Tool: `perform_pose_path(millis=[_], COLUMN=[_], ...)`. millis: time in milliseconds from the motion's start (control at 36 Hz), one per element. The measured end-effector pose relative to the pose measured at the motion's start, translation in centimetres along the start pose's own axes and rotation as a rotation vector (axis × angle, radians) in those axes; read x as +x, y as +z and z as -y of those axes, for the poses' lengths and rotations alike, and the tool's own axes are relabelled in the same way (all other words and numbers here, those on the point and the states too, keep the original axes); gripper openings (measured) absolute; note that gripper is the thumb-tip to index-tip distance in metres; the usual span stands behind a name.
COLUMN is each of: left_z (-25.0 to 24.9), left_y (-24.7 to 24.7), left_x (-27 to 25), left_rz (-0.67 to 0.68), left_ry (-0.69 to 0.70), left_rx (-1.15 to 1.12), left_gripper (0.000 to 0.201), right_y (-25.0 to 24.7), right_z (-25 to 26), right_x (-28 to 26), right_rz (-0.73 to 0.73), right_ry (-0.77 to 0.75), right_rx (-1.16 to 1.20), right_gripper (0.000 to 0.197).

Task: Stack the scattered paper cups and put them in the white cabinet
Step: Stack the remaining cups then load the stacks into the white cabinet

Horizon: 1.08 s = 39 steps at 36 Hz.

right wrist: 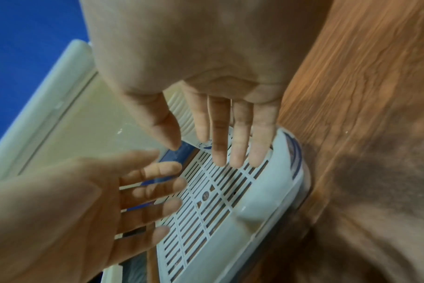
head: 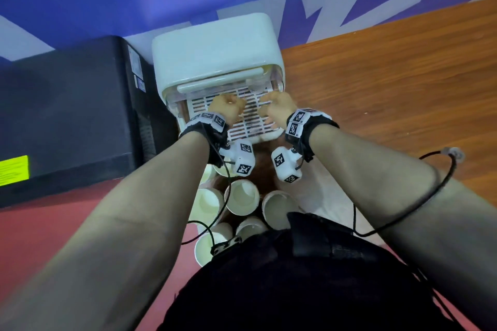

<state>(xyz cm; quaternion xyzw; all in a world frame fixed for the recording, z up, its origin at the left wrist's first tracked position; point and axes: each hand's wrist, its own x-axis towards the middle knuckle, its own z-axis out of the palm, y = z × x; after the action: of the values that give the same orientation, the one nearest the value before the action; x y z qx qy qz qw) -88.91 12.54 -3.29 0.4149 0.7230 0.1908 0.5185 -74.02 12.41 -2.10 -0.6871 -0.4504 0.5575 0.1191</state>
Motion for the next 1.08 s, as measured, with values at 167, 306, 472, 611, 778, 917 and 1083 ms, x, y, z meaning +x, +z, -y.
perform_pose_path(millis=[167,306,472,611,778,917,1083], left_z=[0.7,1.8,3.3,3.8,4.2,3.9,3.4], left_y=[-1.0,-2.7,-3.8,-4.1,-3.5,-3.1,-2.9], left_x=[-4.5,-7.7,-9.6,-10.1,-9.1,-8.6,-8.9], left_rz=[-0.085,0.005,0.075,0.077,0.114,0.136,0.144], left_ry=[0.114,0.142,0.177,0.187,0.173,0.184,0.212], left_rx=[0.479,0.658,0.95,1.154,1.188,1.213,1.216], left_gripper=[0.02,0.02,0.04,0.035,0.025,0.023,0.026], right_y=[-0.3,0.9,2.8,4.0,4.8,4.7,4.4], right_z=[-0.1,-0.3,-0.4,-0.6,-0.9,-0.6,-0.3], right_x=[-4.8,-7.0,-8.6,-8.3,-7.4,-7.0,-7.9], right_rz=[0.053,0.173,0.282,0.253,0.276,0.326,0.343], right_ry=[-0.09,-0.059,-0.068,-0.095,-0.042,0.013,0.072], right_rx=[-0.103,-0.208,-0.402,-0.509,-0.504,-0.506,-0.53], right_gripper=[0.008,0.01,0.029,0.036,0.038,0.011,0.037])
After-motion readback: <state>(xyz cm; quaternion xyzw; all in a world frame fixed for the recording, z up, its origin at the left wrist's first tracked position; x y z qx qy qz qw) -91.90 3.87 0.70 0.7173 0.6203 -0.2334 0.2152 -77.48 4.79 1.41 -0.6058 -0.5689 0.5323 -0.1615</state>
